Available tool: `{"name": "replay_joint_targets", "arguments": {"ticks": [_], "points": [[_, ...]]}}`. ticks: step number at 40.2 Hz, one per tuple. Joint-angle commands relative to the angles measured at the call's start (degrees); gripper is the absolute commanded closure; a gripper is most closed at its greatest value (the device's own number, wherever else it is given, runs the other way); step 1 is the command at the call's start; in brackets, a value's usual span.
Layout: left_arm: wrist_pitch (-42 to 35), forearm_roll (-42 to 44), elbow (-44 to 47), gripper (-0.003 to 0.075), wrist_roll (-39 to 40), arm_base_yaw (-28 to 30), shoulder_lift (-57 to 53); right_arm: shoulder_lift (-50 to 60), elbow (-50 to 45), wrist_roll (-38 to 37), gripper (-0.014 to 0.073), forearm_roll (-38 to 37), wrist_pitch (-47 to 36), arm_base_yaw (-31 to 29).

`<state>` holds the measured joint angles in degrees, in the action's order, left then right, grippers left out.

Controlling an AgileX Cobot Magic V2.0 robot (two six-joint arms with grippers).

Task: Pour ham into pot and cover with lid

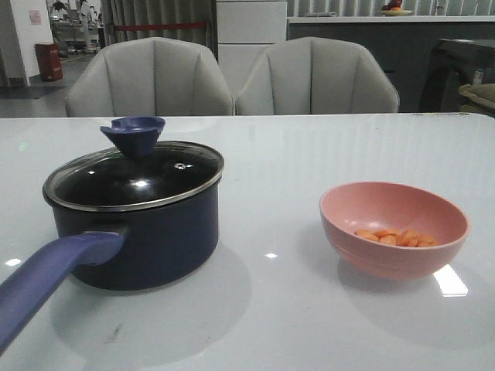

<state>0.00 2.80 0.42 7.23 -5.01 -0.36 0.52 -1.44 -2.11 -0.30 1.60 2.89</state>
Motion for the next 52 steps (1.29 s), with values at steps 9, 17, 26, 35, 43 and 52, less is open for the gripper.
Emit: {"name": "replay_joint_targets", "arguments": {"ticks": [9, 17, 26, 35, 43, 52], "points": [[-12.40, 0.06, 1.71, 0.0606, 0.70, 0.05, -1.12, 1.10, -0.63, 0.18, 0.0442, -0.67, -4.30, -0.16], [-6.72, 1.43, -6.64, 0.0606, 0.59, 0.05, 0.78, 1.10, -0.63, 0.18, 0.0442, -0.67, -4.30, -0.16], [12.54, 2.24, -21.96, 0.0606, 0.59, 0.05, 11.94, 1.10, -0.63, 0.18, 0.0442, -0.67, -4.30, -0.16], [21.01, 1.04, -27.28, 0.0606, 0.59, 0.05, 20.88, 1.10, -0.63, 0.18, 0.0442, -0.67, -4.30, -0.16], [20.80, 1.04, -26.81, 0.0606, 0.59, 0.05, 25.55, 1.10, -0.63, 0.18, 0.0442, -0.67, -4.30, -0.16], [22.81, 1.15, -27.50, 0.0563, 0.59, 0.05, 27.63, 1.10, -0.63, 0.18, 0.0442, -0.67, -4.30, -0.16]]}}
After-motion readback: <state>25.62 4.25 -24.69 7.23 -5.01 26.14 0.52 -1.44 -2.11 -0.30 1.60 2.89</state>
